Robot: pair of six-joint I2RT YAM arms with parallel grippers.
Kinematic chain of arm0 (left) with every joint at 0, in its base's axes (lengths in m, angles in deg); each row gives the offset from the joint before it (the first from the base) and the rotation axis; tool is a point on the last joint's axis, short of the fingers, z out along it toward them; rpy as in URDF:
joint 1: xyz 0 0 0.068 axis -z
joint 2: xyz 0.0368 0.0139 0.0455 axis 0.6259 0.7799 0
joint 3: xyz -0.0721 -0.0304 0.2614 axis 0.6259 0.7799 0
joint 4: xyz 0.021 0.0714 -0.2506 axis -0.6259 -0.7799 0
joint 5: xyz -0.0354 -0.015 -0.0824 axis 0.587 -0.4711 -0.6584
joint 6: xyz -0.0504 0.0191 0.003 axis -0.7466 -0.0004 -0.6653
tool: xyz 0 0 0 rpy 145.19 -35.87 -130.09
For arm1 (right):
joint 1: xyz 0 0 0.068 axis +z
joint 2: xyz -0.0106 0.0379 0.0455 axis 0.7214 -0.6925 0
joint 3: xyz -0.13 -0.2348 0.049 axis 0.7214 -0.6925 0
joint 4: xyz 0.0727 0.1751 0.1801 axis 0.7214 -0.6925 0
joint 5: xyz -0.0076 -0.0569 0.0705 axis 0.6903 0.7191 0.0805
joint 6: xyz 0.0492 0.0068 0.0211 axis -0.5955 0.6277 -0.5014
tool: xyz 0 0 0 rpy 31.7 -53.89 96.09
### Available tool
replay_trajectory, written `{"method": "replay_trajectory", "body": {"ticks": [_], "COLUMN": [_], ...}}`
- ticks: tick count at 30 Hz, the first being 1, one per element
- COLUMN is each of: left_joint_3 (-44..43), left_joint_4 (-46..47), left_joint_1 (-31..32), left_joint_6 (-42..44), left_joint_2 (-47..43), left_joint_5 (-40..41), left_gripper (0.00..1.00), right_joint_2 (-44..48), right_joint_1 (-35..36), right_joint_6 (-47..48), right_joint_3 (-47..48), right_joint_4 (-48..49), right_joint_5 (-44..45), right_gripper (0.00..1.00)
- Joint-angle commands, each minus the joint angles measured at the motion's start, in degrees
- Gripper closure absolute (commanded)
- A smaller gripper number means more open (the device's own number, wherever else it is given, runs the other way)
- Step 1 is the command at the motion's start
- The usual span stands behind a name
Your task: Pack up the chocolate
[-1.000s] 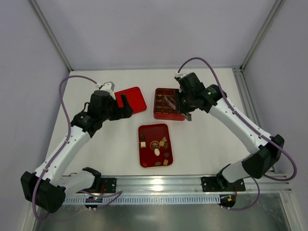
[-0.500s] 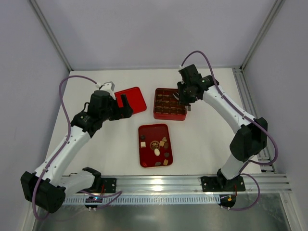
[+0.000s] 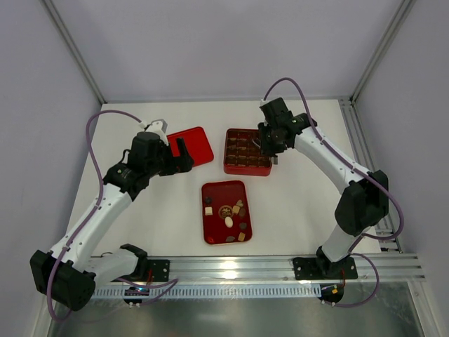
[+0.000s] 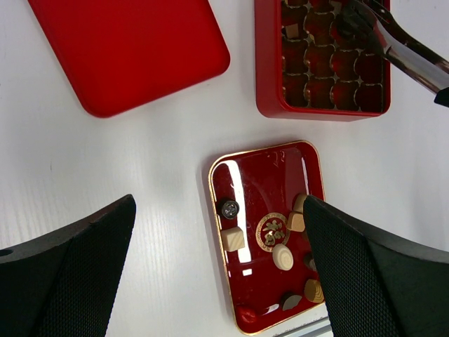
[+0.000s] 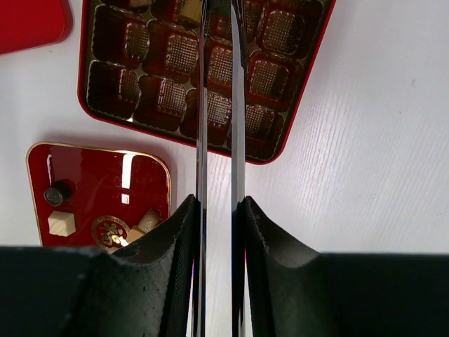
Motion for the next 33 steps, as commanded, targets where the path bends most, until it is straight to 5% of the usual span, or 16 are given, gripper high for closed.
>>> {"method": "replay_trajectory", "body": {"ticks": [1, 24, 33], "left_joint_3": [-0.23, -0.14, -0.49], "left_joint_4": [0.70, 0.70, 0.70], "left_joint_1": [0.07, 0.07, 0.07], "left_joint_6": [0.78, 0.69, 0.69], "left_joint_2": [-0.36, -0.45, -0.54], "left_joint_5": [0.56, 0.74, 0.03], "left_gripper": [0.00, 0.00, 0.00], "right_joint_2": [1.74, 3.85, 5.96], "right_joint_1": [0.11, -0.15, -13.41], "right_joint_6": [-0.21, -0.30, -1.70], "right_joint_3": [-1.27, -0.66, 0.57], "right_joint_4": [2.58, 2.41, 3.90], "right_joint_5": [-0.51, 0.01, -3.50], "right_gripper": [0.68, 0.56, 0.55]}}
